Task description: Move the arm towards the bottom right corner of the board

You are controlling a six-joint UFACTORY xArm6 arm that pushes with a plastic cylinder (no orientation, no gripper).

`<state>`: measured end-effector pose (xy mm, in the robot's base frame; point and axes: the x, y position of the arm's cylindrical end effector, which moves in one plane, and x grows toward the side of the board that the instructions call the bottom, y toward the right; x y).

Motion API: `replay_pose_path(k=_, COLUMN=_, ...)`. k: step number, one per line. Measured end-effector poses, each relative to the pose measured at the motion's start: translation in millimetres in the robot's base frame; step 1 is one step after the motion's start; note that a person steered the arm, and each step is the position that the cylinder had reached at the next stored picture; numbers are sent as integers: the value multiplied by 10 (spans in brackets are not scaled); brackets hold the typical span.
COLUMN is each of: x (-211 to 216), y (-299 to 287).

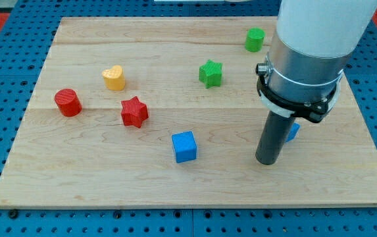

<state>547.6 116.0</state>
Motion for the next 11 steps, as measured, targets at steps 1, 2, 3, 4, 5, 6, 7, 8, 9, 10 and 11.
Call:
replay_pose_path(k=1, x=0, y=0)
replay_pose_path(k=2, x=5, y=-38)
replay_pose_path(k=3, x=5, y=-68)
replay_pose_path(k=4, x=8, y=-68)
replay_pose_path(k=5, x=8, y=-167)
replay_pose_path(k=6, x=8, y=-246)
replay_pose_path(k=7, x=9, y=-246)
replay_pose_path(k=8, x=9, y=-209)
replay_pose_path(k=9, x=8, y=536)
replay_pose_path(k=10, x=6, y=1282)
replay_pose_path(k=11, x=6, y=1317)
